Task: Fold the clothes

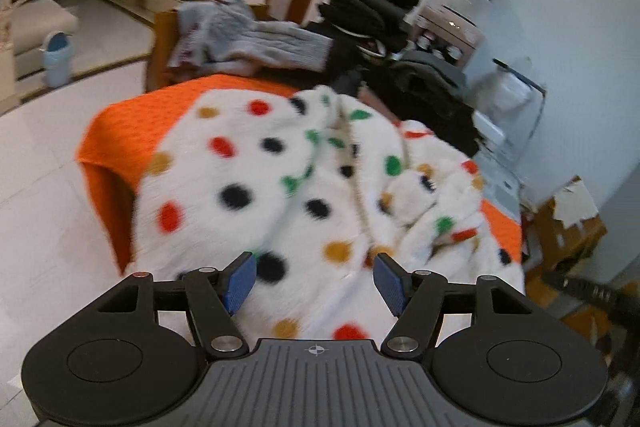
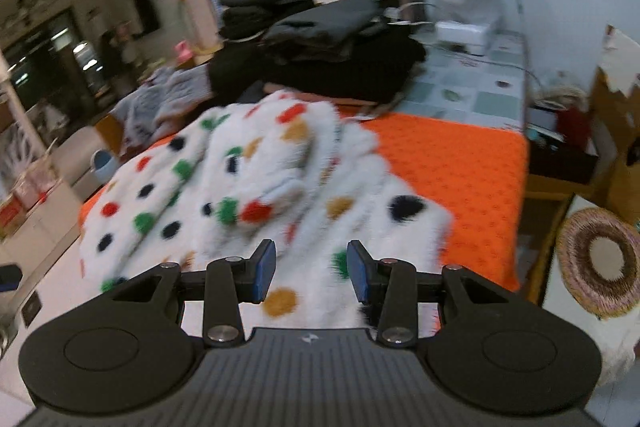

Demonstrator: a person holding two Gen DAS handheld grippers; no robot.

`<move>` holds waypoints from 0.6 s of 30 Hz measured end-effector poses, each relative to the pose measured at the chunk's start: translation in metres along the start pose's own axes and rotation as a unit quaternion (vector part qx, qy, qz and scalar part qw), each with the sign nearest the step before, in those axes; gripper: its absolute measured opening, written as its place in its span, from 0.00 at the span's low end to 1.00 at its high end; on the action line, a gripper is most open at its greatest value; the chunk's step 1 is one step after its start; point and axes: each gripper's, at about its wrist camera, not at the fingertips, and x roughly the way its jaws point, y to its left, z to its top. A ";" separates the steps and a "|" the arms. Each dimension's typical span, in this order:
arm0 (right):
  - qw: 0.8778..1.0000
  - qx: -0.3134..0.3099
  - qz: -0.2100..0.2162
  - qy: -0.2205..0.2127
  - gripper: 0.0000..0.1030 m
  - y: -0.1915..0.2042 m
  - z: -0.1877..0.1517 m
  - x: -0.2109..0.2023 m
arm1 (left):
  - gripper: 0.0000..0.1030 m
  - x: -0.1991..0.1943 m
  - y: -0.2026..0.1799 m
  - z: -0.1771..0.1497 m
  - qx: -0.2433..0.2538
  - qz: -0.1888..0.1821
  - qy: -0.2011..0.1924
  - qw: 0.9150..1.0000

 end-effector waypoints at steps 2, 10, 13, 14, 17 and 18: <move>1.000 0.023 -0.005 -0.003 0.44 -0.005 -0.002 0.001 | 0.66 0.019 -0.008 0.013 0.005 -0.016 0.012 1.000; 0.996 0.075 -0.046 -0.017 0.44 0.006 -0.010 0.005 | 0.66 0.108 -0.024 0.059 -0.018 -0.087 0.088 0.992; 0.992 0.094 -0.079 -0.028 0.44 0.017 -0.011 0.006 | 0.66 0.146 -0.028 0.073 -0.017 -0.115 0.124 0.986; 0.990 0.101 -0.090 -0.033 0.44 0.021 -0.011 0.006 | 0.66 0.158 -0.029 0.078 -0.014 -0.123 0.135 0.983; 0.984 0.122 -0.125 -0.045 0.44 0.034 -0.012 0.008 | 0.66 0.187 -0.037 0.091 -0.002 -0.144 0.160 0.977; 0.981 0.126 -0.137 -0.048 0.44 0.038 -0.013 0.009 | 0.66 0.196 -0.042 0.095 0.004 -0.143 0.164 0.976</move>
